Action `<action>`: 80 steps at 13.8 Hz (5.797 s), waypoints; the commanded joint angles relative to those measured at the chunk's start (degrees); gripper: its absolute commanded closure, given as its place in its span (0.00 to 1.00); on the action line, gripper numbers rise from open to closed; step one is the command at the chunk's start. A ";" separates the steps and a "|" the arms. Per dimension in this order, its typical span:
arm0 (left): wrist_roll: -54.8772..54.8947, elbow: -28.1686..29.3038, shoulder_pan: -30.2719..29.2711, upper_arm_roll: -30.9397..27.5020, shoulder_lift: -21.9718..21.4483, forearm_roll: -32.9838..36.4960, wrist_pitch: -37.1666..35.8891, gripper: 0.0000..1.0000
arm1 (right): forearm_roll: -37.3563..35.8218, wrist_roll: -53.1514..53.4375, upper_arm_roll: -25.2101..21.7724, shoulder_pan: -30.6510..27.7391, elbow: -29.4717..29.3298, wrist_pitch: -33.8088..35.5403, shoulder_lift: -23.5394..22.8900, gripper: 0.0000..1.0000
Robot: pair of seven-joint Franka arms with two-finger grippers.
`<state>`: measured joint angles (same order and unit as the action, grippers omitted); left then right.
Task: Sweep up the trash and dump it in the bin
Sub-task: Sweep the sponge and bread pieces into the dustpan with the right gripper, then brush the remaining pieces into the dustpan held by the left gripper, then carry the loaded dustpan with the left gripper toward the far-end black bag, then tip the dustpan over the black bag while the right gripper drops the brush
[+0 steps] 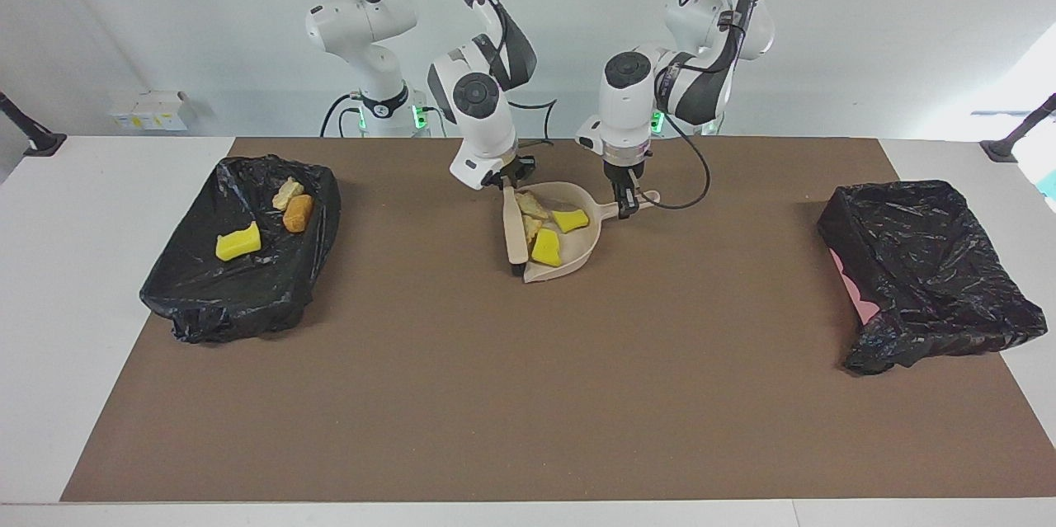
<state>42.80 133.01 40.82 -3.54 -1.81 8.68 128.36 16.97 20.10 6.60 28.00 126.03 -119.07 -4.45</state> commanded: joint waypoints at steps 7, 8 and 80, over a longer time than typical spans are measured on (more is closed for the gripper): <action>7.90 -2.57 -6.00 -0.07 3.21 -7.26 2.33 1.00 | 1.05 3.63 -0.36 -0.93 -11.76 8.40 -3.20 1.00; 8.96 -3.19 -7.14 -0.07 3.47 -7.88 2.33 1.00 | 0.18 3.63 -0.45 -1.37 -12.03 9.89 -1.98 1.00; 69.00 -41.96 -60.42 -0.77 11.99 6.94 -13.34 1.00 | 8.43 23.50 0.52 22.45 16.01 -5.03 13.07 0.92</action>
<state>110.84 91.95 -19.41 -4.60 8.45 10.48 110.57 23.73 44.47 7.07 50.18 140.77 -122.35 7.46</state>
